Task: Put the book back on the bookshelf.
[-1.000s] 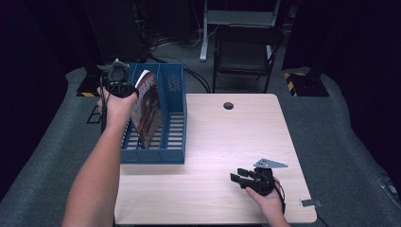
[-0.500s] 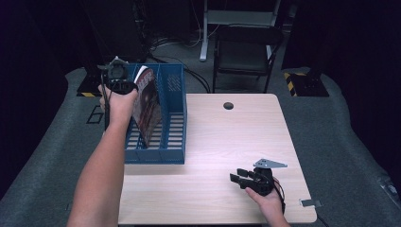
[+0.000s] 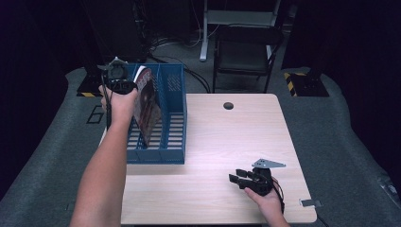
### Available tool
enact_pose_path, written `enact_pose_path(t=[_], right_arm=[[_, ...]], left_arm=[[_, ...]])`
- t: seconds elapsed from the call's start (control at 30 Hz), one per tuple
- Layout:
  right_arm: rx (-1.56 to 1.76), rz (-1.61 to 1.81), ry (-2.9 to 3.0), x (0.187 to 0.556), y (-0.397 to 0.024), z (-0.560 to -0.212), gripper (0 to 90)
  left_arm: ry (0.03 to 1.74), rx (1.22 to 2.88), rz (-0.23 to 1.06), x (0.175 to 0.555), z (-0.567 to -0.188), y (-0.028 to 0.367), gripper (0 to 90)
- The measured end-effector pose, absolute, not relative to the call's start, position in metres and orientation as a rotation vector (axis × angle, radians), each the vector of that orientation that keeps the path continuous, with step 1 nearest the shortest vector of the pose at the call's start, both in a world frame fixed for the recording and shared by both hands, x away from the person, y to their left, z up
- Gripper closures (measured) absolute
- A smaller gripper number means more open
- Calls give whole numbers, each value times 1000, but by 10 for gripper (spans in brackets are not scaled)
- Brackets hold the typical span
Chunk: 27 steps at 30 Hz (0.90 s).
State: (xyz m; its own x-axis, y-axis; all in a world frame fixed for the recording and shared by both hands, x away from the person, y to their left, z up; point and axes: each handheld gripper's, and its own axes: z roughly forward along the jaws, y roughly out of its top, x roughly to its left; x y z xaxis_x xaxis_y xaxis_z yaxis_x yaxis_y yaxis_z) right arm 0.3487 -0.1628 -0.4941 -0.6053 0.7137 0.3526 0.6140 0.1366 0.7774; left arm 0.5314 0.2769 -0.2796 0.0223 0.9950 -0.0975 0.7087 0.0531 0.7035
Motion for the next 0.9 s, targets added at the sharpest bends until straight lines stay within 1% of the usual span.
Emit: enact_pose_path(t=[0.37, 0.53, 0.77, 0.9], right_arm=[[1346, 1486, 2292, 349, -163, -493, 531], [1339, 1484, 2293, 349, -163, -494, 531], [1343, 1482, 2293, 349, -162, -494, 530], [1341, 1481, 2293, 349, -162, -494, 530]], left_arm=[[1731, 1698, 645, 534, -282, 275, 833], [1704, 1688, 646, 532, -280, 274, 790], [1701, 1697, 623, 528, -281, 273, 763], [1704, 1701, 619, 527, -283, 275, 718]])
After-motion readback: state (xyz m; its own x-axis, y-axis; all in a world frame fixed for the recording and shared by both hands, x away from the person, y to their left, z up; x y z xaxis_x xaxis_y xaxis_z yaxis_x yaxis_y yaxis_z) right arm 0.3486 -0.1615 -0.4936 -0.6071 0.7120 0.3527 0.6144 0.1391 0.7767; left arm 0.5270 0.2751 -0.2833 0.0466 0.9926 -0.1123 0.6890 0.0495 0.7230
